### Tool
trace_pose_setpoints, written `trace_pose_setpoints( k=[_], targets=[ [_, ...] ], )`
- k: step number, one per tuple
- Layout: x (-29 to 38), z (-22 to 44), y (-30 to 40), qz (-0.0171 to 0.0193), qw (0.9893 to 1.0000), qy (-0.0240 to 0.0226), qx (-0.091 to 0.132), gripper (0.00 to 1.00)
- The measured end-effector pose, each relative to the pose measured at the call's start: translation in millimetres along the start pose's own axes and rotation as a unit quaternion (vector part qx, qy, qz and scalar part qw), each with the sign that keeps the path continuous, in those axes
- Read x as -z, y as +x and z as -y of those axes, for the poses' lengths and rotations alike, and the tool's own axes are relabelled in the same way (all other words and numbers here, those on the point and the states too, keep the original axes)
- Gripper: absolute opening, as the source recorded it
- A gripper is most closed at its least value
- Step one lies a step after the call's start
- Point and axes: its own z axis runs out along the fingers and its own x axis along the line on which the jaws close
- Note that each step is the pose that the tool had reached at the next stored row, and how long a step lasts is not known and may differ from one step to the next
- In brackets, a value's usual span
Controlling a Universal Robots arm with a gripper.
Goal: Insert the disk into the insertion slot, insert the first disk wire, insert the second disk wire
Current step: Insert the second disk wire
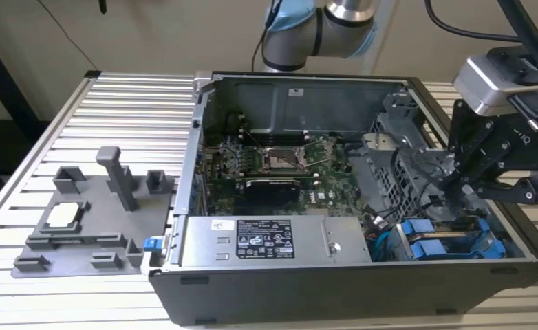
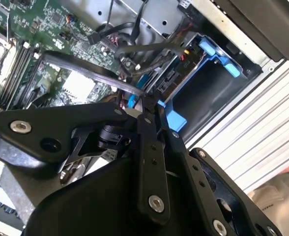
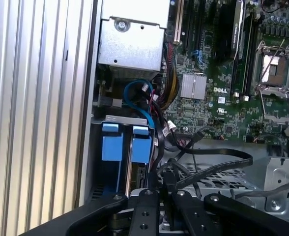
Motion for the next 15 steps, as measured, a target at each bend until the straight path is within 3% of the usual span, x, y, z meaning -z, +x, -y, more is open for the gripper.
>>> trace_pose_setpoints(
  k=[15],
  targets=[
    [-9.5,3.6,11.2,0.0001,1.0,-0.0009,0.0,0.16]
  ],
)
